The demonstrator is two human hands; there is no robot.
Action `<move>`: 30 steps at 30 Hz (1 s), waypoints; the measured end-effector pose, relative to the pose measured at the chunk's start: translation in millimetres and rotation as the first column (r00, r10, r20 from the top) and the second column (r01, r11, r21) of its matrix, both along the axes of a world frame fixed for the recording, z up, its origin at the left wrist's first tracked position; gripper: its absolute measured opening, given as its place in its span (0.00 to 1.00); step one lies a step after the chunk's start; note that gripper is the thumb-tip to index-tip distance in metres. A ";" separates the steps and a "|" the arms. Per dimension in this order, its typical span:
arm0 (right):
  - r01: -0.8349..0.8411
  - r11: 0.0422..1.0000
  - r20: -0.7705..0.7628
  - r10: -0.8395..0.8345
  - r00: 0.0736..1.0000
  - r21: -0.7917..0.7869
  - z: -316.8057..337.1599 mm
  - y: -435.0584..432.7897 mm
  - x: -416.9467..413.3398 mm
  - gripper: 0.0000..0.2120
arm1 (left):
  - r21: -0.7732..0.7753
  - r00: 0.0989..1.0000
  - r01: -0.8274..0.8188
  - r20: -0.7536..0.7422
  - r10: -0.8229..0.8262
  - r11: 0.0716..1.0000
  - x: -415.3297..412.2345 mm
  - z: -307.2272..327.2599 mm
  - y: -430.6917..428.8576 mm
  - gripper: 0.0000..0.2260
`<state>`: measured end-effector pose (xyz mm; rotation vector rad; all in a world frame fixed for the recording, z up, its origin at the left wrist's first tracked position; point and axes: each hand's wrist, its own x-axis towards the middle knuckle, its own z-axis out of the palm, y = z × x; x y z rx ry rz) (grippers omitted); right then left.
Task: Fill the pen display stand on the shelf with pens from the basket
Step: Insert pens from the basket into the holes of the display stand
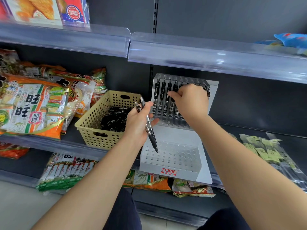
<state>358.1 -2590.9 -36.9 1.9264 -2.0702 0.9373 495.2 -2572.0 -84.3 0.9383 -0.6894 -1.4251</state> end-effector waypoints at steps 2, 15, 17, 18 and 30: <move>0.002 1.000 -0.057 -0.001 0.998 0.025 1.9 -0.9 0.9 0.27 | -0.010 1.000 0.007 0.027 -0.006 1.000 0.1 0.5 0.1 0.04; 0.011 0.991 -0.210 0.017 0.978 0.131 7.9 3.1 7.7 0.25 | -0.099 0.984 0.007 0.180 0.011 0.995 5.0 0.1 3.8 0.05; 0.008 0.992 -0.179 0.014 0.984 0.122 6.4 2.2 6.3 0.26 | -0.118 0.986 0.042 0.162 -0.022 0.992 6.8 0.7 5.9 0.06; 0.000 0.994 -0.138 0.015 0.990 0.111 4.0 2.4 5.6 0.27 | -0.126 0.986 0.056 0.160 -0.035 0.991 7.3 1.0 6.8 0.06; -0.316 0.831 0.500 0.053 0.865 0.458 -4.4 19.9 -12.6 0.28 | -0.032 0.974 0.009 -0.224 -0.016 0.999 8.1 7.4 3.8 0.05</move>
